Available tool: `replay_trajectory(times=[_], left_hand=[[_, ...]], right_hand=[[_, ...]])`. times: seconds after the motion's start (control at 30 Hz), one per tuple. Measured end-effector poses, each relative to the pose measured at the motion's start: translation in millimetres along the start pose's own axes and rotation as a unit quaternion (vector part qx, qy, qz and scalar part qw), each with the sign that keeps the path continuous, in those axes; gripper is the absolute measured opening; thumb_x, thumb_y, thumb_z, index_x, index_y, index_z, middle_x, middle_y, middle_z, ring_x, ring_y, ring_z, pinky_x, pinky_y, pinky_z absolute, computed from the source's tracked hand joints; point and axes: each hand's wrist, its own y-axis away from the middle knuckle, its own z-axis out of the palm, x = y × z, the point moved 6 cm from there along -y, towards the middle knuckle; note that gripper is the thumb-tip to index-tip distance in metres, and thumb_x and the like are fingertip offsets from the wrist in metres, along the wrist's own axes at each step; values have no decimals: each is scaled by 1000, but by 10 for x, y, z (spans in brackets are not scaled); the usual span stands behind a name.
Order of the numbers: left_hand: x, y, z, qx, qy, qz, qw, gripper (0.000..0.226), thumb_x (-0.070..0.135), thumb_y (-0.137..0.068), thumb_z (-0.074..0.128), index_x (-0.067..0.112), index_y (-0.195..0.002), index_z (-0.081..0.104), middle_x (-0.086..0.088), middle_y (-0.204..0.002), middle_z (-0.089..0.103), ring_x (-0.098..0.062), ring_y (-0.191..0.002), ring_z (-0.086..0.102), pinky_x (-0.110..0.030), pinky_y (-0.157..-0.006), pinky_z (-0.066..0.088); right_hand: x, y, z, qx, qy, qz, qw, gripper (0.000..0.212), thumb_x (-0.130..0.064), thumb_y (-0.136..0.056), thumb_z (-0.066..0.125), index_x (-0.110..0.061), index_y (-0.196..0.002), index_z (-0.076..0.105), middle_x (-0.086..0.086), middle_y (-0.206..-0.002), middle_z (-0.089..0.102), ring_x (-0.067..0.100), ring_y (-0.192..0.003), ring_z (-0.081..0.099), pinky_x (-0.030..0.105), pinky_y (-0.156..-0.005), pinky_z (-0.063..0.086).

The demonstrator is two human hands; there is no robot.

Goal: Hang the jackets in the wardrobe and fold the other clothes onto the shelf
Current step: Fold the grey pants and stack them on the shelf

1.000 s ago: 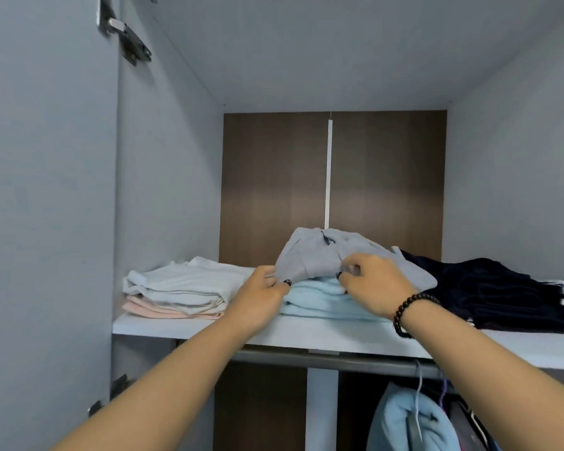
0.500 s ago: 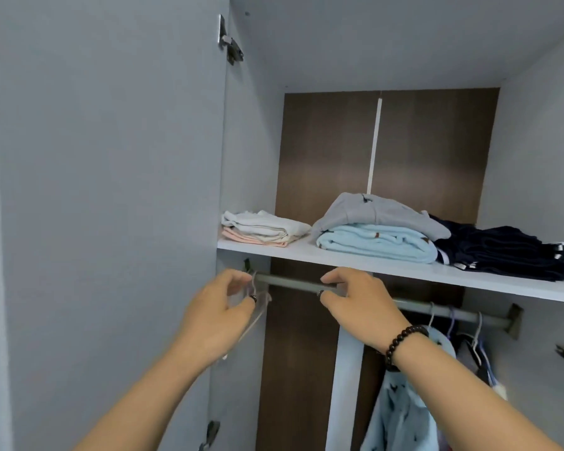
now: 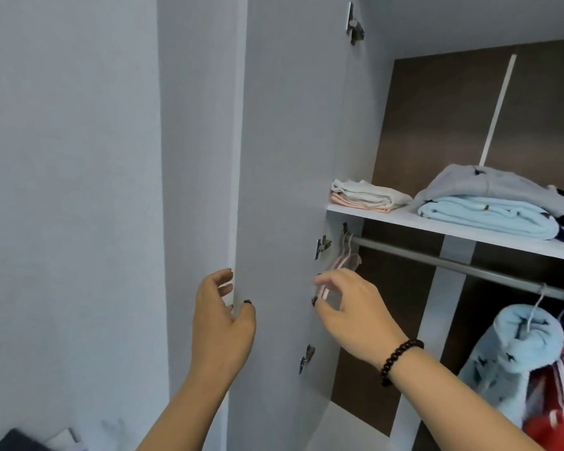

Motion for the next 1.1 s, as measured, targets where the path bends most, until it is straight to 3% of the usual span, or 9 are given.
replay_trajectory(times=[0.13, 0.27, 0.4, 0.57, 0.7, 0.87, 1.0, 1.07, 1.1], left_hand=[[-171, -82, -39, -15, -14, -21, 1000, 72, 7, -87, 61, 22, -147, 25, 7, -148, 35, -10, -134, 36, -30, -109, 33], [-415, -284, 55, -94, -17, -81, 992, 74, 10, -91, 60, 17, -152, 18, -1, -154, 31, -14, -140, 33, -29, -112, 29], [-601, -374, 140, -147, 2, -112, 983, 58, 13, -94, 56, 16, -145, 30, -2, -142, 47, -17, -129, 48, -39, -108, 42], [-601, -296, 189, -74, -42, -55, 995, 37, 15, -94, 53, 20, -130, 45, 15, -122, 50, -8, -116, 50, -29, -101, 43], [-603, -206, 231, -59, -40, -50, 996, 27, 24, -97, 52, 25, -124, 50, 11, -119, 58, -11, -111, 56, -34, -96, 50], [-600, 46, 463, -87, -19, -18, 996, 32, 27, -93, 61, 37, -121, 50, 15, -120, 60, -6, -107, 58, -28, -98, 50], [-653, 144, 758, -130, 43, 33, 990, 46, 25, -80, 78, 50, -106, 49, 26, -111, 61, 6, -98, 60, -2, -82, 45], [-653, 164, 953, -157, 60, 53, 984, 55, 30, -74, 82, 50, -111, 48, 32, -116, 56, 8, -102, 56, 2, -77, 41], [-632, 177, 1066, -171, 64, 69, 981, 59, 37, -72, 82, 51, -117, 45, 35, -122, 51, 9, -108, 53, 0, -82, 39]], right_hand=[[-524, -191, 112, -2, 93, -139, 986, 37, -16, -95, 47, -24, -131, 50, -10, -140, 46, 6, -128, 42, 16, -102, 30], [-817, -520, 307, -38, 248, -260, 932, 54, -4, -90, 47, -17, -142, 41, 2, -152, 33, 17, -140, 29, 30, -113, 27], [-968, -818, 478, -23, 341, -333, 879, 60, 7, -81, 55, -11, -138, 47, 16, -151, 34, 34, -142, 26, 44, -112, 29], [-965, -963, 580, 38, 388, -351, 851, 64, 10, -65, 69, -13, -124, 62, 16, -144, 45, 47, -127, 44, 53, -92, 48], [-785, -889, 547, 74, 432, -362, 823, 72, 6, -62, 70, -17, -129, 59, 15, -145, 44, 45, -124, 48, 50, -93, 46], [-425, -691, 323, 104, 423, -375, 818, 71, 9, -67, 61, -17, -133, 54, 15, -147, 41, 39, -125, 45, 50, -97, 45], [-93, -467, 61, 131, 409, -384, 818, 73, 8, -76, 57, -19, -141, 37, 11, -151, 31, 36, -128, 44, 49, -102, 43], [73, -365, -80, 137, 412, -385, 814, 68, 7, -81, 49, -20, -142, 35, 10, -151, 26, 34, -130, 41, 45, -108, 36], [159, -319, -151, 138, 415, -384, 813, 64, 6, -84, 45, -20, -142, 35, 10, -151, 26, 34, -131, 40, 43, -109, 33]])
